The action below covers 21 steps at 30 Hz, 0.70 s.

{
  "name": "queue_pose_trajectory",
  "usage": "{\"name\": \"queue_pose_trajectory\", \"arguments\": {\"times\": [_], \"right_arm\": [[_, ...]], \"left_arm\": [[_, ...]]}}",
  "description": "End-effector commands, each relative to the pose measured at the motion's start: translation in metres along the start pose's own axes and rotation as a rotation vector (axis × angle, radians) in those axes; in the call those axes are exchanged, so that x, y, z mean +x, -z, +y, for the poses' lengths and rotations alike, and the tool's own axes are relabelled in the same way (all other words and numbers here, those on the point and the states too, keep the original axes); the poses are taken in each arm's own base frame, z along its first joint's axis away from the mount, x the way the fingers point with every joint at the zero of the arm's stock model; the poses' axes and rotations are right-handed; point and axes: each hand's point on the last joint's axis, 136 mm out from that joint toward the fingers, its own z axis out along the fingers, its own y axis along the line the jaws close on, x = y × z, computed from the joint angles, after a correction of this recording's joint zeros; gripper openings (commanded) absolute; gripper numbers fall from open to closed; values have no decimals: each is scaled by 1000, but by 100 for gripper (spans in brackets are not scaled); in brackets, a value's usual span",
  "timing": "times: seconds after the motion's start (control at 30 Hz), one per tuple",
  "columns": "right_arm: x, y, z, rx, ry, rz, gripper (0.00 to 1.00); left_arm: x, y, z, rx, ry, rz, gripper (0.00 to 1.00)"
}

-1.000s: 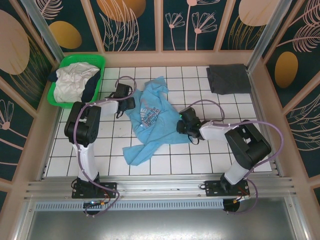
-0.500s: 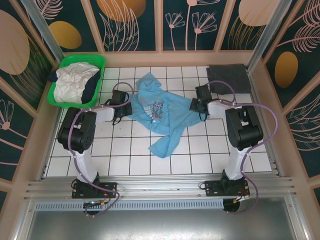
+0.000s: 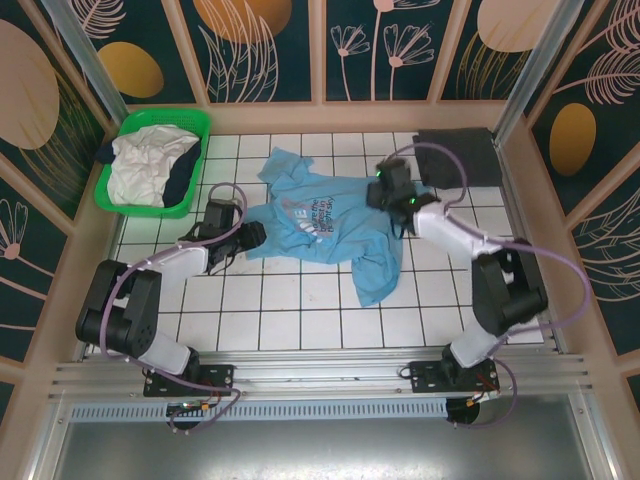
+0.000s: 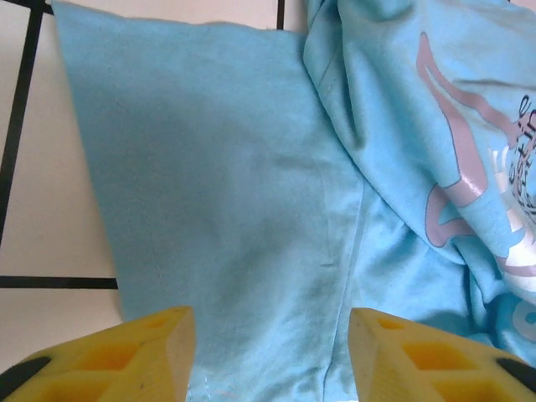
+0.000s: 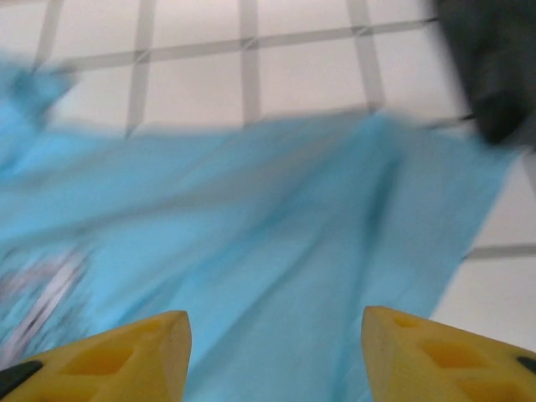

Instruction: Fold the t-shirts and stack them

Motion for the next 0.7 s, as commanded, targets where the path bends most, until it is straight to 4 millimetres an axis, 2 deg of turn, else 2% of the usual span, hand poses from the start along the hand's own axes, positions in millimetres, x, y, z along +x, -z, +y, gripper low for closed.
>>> {"name": "queue_pose_trajectory", "arguments": {"times": [0.0,0.07,0.17,0.23,0.3,0.37,0.47,0.53,0.63,0.67], "right_arm": [[70,36,40,-90,21,62,57],[114,50,57,-122,29,141,57],[174,64,56,-85,29,261,57],[207,67,48,-37,32,336,57],[231,68,34,39,41,392,57],[243,70,27,74,54,421,57],[249,75,24,83,61,431,57],[253,76,24,71,56,443,57],[261,77,21,50,55,457,56],[263,76,18,59,57,460,51]], "left_arm": [[-23,-12,0,-48,-26,-17,54],[-25,-22,4,-69,-36,-8,55],[-24,-31,10,-96,-38,6,55],[-16,-41,25,-157,-28,24,56],[-10,-48,30,-171,-36,44,57],[-7,-53,39,-211,-38,61,56],[-4,-53,54,-288,-44,63,56],[-3,-53,56,-297,-45,65,54],[1,-54,53,-275,-44,77,39],[2,-53,52,-262,-43,77,29]]}}
